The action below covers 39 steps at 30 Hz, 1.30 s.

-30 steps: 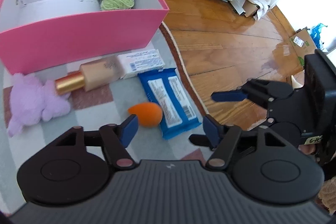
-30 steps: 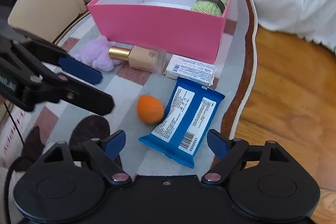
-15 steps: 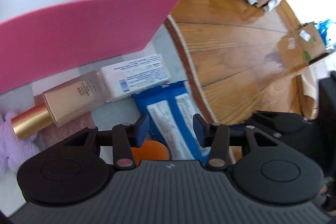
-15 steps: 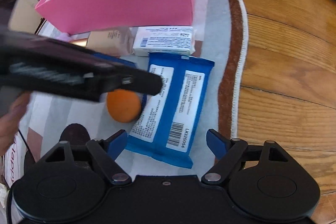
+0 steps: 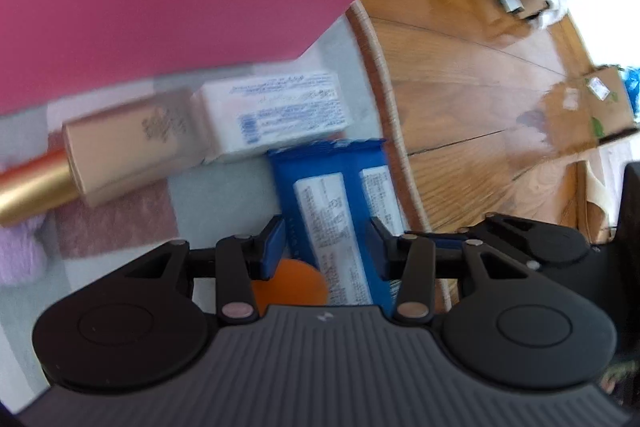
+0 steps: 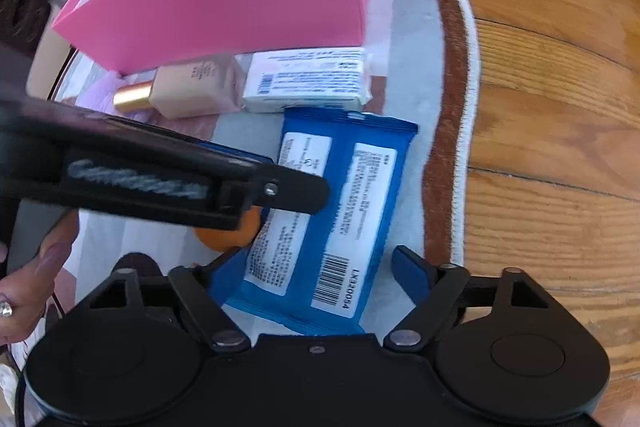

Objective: Organize objects
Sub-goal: 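Grasp the blue wet-wipe pack with the left tool and lift it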

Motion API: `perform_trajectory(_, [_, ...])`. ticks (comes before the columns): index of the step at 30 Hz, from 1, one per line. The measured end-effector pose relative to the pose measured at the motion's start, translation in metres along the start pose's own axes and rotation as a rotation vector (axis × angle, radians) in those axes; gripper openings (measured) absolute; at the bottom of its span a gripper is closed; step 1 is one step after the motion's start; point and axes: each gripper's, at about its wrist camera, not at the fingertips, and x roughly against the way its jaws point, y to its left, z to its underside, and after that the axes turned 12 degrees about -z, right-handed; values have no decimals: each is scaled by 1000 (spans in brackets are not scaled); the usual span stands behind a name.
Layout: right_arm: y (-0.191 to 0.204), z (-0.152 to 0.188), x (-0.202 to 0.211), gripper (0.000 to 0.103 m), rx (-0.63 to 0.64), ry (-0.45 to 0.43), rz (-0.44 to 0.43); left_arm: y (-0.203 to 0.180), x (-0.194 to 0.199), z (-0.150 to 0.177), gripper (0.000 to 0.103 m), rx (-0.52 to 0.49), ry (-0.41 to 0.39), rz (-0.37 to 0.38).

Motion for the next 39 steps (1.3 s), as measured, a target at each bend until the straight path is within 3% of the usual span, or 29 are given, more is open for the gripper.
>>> perform_trajectory(3, [11,1,-7,90,58,12,43,-5,0,2,40,-21,-8,-9])
perform_trajectory(9, [24,4,-12,79,136,2,119,-7,3,5,41,-17,-31,32])
perform_trajectory(14, [17,3,-4,68,101,-41,92,-4,11,3,40,15,-61,79])
perform_trajectory(18, [12,6,14,65,74,-115,71,-8,28,4,40,6,-114,122])
perform_trajectory(22, [15,9,26,64,86,-176,67,-12,46,3,40,0,-150,144])
perform_trajectory(26, [26,15,35,59,149,-216,75,-12,65,6,40,6,-175,214])
perform_trajectory(27, [30,16,36,57,171,-223,80,-13,70,6,40,-2,-184,214])
perform_trajectory(29, [37,15,32,40,204,-213,96,-17,72,8,40,-23,-190,204])
perform_trajectory(35, [24,3,9,40,159,-114,78,-4,50,17,40,-3,-145,123])
perform_trajectory(39, [13,2,12,47,103,-120,38,16,33,22,41,57,-102,96])
